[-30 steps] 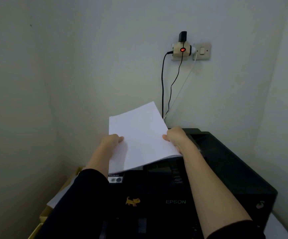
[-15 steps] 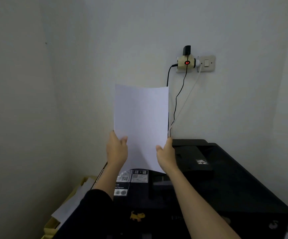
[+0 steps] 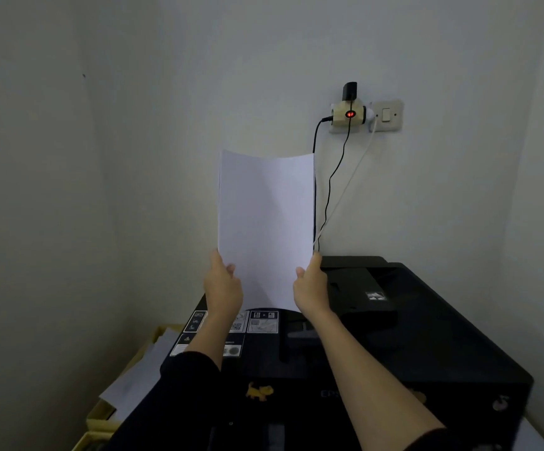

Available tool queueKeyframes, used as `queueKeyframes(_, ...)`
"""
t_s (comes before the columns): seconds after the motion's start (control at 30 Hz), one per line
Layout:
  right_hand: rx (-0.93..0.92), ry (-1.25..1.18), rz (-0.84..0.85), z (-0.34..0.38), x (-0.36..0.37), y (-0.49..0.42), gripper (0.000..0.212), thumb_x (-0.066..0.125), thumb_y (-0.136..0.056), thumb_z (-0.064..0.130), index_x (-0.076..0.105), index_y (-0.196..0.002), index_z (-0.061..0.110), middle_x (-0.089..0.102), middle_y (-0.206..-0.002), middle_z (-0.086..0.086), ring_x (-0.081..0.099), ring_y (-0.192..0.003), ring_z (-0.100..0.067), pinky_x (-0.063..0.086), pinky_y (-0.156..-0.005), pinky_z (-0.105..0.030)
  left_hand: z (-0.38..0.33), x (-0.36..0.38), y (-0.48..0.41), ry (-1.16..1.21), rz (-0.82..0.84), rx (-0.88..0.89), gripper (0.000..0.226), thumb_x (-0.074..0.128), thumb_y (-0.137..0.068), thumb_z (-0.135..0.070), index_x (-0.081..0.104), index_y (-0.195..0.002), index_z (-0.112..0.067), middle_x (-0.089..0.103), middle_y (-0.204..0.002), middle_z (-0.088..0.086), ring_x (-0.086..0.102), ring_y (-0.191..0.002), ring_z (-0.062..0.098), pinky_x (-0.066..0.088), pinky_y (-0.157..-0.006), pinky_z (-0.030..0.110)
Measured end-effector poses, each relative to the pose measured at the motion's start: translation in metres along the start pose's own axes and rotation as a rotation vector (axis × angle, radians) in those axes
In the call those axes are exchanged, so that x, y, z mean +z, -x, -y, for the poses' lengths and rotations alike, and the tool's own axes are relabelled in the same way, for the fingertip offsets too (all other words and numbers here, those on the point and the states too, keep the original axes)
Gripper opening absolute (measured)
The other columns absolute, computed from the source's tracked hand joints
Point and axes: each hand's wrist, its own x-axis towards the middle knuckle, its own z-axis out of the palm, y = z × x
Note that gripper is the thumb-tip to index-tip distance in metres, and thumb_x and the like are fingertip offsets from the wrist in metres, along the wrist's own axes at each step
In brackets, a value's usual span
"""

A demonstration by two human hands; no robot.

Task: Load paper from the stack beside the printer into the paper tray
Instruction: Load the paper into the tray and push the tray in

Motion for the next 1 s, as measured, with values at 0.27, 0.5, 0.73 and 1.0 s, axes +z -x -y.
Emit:
queueKeyframes(0.27, -0.027, -0.044, -0.151, 0.013, -0.039, 0.031, 0.035, 0.039, -0.093, 0.000, 0.039, -0.127, 0.007, 0.054, -0.117, -0.014, 0.051, -0.091, -0.019, 0.041, -0.067, -0.025, -0.029, -0.021, 0.033, -0.011, -0.042, 0.051, 0.030, 0.041, -0.092, 0.004, 0.044, -0.121, -0.001, 0.060, -0.107, 0.023, 0.059, -0.093, 0.034, 0.041, -0.066, 0.032)
queueKeyframes(0.5, 0.053, -0.059, -0.209, 0.025, -0.100, 0.095, 0.024, 0.042, -0.082, -0.004, 0.057, -0.091, 0.012, 0.058, -0.083, 0.002, 0.054, -0.068, -0.012, 0.043, -0.054, -0.024, -0.047, -0.047, 0.086, 0.070, 0.031, -0.111, 0.021, 0.039, -0.085, 0.007, 0.053, -0.101, 0.004, 0.060, -0.114, 0.026, 0.056, -0.082, 0.037, 0.041, -0.056, 0.029)
queueKeyframes(0.73, 0.242, -0.072, -0.221, -0.033, -0.135, 0.214, 0.024, 0.050, -0.078, -0.006, 0.064, -0.094, 0.007, 0.065, -0.088, -0.006, 0.059, -0.078, -0.022, 0.046, -0.065, -0.029, -0.003, -0.065, 0.208, 0.196, 0.145, -0.280, 0.025, 0.044, -0.081, 0.004, 0.062, -0.093, -0.009, 0.066, -0.098, 0.011, 0.057, -0.078, 0.026, 0.043, -0.061, 0.026)
queueKeyframes(1.0, 0.441, -0.151, -0.264, -0.128, -0.152, 0.360, 0.035, 0.055, -0.080, -0.013, 0.061, -0.095, 0.019, 0.064, -0.085, 0.001, 0.058, -0.073, -0.007, 0.043, -0.056, -0.020, 0.077, -0.080, 0.355, 0.260, 0.280, -0.420, 0.031, 0.052, -0.085, 0.008, 0.064, -0.105, -0.011, 0.068, -0.096, 0.000, 0.063, -0.087, 0.017, 0.051, -0.085, 0.034)
